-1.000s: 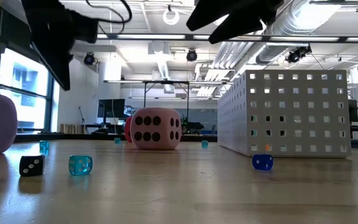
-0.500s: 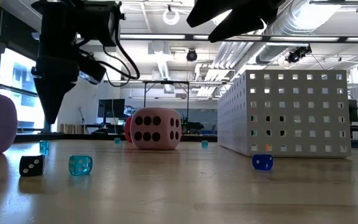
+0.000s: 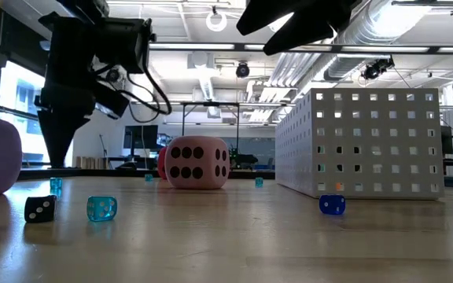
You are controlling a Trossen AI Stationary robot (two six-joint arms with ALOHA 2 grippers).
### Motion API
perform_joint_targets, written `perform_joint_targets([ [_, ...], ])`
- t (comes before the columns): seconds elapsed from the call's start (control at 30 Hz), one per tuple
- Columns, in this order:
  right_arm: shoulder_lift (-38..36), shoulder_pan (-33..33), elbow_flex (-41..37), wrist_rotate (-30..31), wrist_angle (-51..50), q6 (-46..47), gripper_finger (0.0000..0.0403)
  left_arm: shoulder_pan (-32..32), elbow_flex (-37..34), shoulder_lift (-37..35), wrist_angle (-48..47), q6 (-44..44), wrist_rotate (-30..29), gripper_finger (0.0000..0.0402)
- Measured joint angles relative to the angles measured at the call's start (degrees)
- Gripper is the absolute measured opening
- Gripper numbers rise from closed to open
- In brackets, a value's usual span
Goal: Pick & Place Dice
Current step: Put the light blue die into the white bin
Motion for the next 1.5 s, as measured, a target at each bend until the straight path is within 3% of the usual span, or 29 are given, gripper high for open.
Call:
perform_joint_targets([
  [0.8, 0.0, 0.0, 0.0, 0.0, 0.2, 0.2, 0.0398, -0.1, -4.6, 0.3, 6.8, 0.2, 0.5, 0.0186],
  [1.13, 0.0, 0.0, 0.0, 0.0, 1.6, 0.6, 0.0398, 0.7, -6.7, 4.0, 8.4, 2.0, -0.1, 0.0134],
  [1.5, 0.0, 0.0, 0.0, 0.0, 1.6, 0.6, 0.0398, 0.3, -7.0, 4.0, 10.2, 4.2, -0.6, 0.0116],
])
